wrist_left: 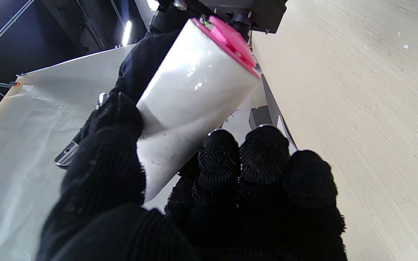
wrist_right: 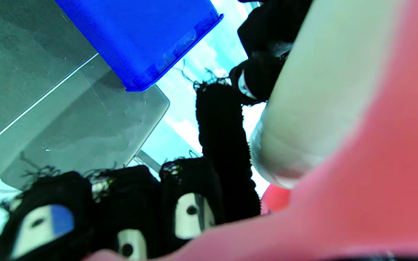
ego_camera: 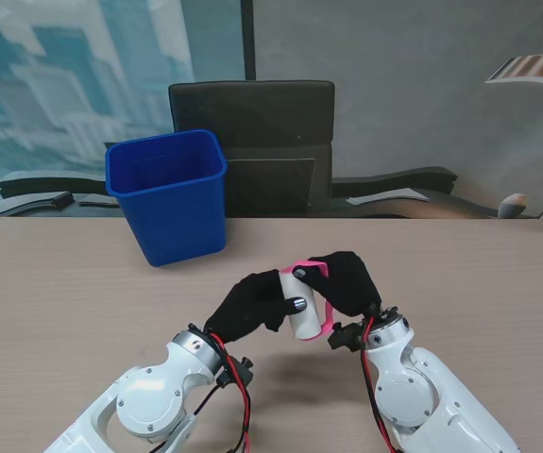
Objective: Replace a lint-roller refill
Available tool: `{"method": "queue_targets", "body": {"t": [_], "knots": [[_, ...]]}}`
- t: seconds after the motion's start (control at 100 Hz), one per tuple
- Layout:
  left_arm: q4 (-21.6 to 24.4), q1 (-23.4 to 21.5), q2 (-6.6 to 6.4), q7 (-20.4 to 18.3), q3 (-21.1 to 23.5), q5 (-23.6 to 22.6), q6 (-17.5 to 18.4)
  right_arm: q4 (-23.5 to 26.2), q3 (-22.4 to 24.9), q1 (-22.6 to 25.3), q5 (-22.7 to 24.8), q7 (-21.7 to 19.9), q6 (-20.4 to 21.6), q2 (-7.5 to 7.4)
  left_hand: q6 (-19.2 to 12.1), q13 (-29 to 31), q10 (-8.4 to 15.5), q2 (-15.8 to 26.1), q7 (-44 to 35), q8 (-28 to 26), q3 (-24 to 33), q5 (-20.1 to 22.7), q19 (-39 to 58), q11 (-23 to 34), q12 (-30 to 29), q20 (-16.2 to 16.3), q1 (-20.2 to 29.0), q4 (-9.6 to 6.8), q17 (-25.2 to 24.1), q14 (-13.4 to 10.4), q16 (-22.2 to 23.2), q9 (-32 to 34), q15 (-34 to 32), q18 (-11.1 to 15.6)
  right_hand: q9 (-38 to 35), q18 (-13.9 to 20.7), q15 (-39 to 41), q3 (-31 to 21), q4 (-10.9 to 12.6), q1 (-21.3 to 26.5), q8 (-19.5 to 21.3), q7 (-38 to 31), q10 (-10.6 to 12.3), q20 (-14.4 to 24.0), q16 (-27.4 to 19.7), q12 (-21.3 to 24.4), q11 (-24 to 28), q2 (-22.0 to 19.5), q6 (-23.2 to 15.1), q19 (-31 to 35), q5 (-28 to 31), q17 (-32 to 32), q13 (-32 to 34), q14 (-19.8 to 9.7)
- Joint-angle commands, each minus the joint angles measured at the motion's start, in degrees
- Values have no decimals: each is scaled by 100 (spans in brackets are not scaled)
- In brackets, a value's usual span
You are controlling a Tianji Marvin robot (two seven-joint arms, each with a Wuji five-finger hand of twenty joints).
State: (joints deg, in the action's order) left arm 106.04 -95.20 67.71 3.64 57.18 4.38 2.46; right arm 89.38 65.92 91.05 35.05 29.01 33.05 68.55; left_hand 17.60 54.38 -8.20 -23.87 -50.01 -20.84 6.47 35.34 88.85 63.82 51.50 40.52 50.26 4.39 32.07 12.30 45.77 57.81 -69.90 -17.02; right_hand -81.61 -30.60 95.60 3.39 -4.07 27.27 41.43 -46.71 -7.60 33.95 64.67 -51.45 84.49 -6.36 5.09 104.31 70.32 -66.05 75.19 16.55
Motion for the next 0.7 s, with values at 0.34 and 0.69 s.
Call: {"method": "queue_targets", "body": {"t": [0.34, 0.69], "knots": [[4, -91, -5, -100, -21, -14, 85, 118, 8, 55, -118, -160, -59, 29, -939, -17, 527, 657, -1137, -240, 778, 391, 189, 118, -151, -42, 884, -354, 30, -34, -84, -80, -178, 257, -152, 2537, 799, -21, 71, -550, -162, 246, 34, 468, 198, -136, 360, -1342, 291, 1223, -110, -234, 45, -2956], [-1, -102, -9, -92, -29, -42, 141, 125, 18, 60, -132, -188, -99, 22, -946, -16, 528, 653, -1143, -237, 778, 389, 188, 119, -152, -43, 888, -354, 29, -35, -84, -77, -178, 260, -152, 2596, 786, -78, 78, -825, -264, 369, 43, 519, 259, -159, 372, -1315, 357, 1286, -176, -245, 49, -3018]]}}
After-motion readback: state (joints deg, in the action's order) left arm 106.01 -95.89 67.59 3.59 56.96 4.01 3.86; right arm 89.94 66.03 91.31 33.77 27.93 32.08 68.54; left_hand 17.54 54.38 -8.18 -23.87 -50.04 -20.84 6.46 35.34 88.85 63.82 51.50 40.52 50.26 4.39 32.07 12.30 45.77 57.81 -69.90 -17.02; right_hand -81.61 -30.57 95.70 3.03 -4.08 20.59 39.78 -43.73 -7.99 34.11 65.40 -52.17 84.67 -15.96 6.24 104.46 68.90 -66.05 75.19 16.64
